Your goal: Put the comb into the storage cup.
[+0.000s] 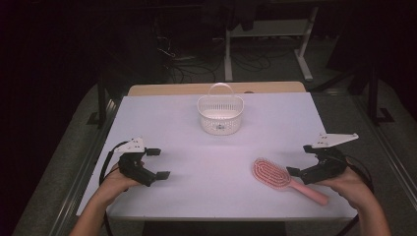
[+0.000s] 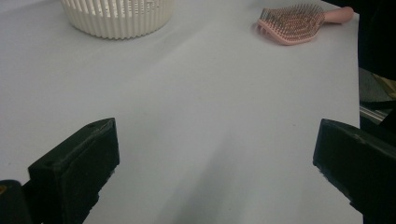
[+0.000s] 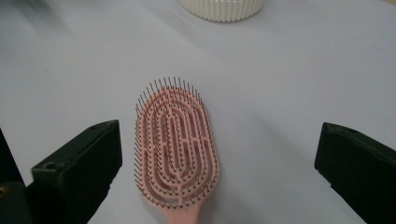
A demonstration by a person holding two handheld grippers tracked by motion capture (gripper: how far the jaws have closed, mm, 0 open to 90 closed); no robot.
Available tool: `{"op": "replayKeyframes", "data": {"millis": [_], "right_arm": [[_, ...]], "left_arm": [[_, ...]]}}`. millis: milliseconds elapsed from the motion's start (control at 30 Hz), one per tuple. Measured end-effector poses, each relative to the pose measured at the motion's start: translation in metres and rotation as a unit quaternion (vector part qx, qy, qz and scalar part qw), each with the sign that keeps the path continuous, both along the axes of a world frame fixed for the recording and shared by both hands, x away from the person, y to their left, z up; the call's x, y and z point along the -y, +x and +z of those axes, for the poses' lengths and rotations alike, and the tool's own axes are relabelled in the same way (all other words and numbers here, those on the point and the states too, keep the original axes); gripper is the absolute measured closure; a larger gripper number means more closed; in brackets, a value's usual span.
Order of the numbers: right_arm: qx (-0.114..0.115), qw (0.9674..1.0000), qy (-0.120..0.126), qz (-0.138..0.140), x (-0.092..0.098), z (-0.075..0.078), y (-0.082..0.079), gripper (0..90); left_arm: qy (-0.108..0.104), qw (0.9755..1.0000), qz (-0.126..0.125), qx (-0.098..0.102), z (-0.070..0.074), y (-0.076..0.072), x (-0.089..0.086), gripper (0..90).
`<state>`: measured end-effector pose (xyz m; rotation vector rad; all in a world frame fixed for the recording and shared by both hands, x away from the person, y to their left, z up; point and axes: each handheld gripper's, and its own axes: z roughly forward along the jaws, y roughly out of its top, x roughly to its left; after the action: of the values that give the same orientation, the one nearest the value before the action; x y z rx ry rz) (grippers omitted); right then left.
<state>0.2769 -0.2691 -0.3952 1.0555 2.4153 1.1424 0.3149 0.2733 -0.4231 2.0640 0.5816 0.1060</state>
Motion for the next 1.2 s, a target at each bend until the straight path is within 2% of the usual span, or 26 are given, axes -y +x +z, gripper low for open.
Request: {"op": "replayKeyframes", "data": {"millis": [667,967,1200], "right_arm": [[-0.024,0.9985,-0.047,0.013,0.000,-0.002,-0.002,0.6],[-0.050,0.9942,-0.091,0.028,-0.007,-0.008,0.000,1.0],[-0.064,0.9916,-0.107,0.035,-0.010,-0.014,0.002,1.4]], "left_arm": [[0.000,1.0000,0.000,0.002,0.000,-0.001,0.001,0.5],[-0.001,1.0000,0.001,0.001,0.000,0.000,0.000,0.5],[-0.002,1.0000,0.001,0.002,0.001,-0.001,0.000,0.5]]}}
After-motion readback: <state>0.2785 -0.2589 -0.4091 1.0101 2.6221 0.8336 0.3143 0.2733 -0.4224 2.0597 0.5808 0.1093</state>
